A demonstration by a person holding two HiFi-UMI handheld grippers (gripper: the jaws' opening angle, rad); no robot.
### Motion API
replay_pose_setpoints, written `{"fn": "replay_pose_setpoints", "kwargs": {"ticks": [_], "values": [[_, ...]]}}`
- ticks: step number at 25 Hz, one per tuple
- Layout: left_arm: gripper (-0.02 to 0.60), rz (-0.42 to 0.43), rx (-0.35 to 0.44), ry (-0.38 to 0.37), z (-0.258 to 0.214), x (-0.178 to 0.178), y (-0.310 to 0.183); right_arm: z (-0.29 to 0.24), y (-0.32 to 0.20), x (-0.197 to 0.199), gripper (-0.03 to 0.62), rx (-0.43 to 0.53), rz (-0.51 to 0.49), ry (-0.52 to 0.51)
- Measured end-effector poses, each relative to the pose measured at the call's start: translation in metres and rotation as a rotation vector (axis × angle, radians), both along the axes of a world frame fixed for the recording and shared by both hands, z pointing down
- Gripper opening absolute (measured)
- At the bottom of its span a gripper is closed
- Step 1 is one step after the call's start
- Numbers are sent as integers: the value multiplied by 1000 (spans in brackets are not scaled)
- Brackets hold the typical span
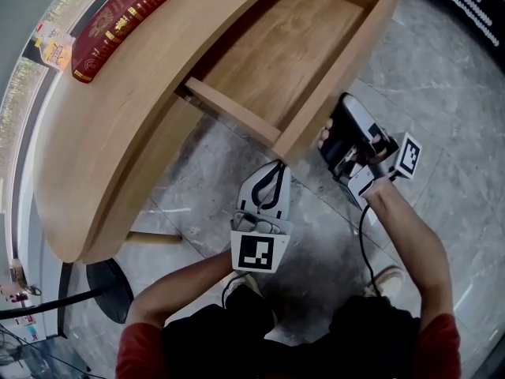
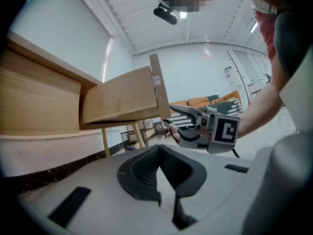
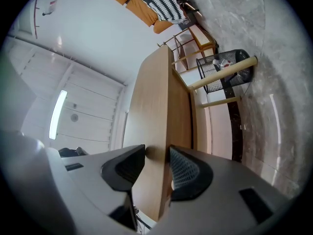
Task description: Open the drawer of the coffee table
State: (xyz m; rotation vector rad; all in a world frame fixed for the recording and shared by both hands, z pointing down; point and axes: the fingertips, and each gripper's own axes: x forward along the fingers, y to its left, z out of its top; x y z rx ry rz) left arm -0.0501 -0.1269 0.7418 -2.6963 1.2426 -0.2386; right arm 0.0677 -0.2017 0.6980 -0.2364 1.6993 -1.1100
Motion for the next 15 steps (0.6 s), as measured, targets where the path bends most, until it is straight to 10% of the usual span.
{"fn": "replay_pose_setpoints", "kwargs": {"ticks": [15], "values": [[8,10,-5,-34,8,0,1,10,6,7,141,51,-14,-57]]}}
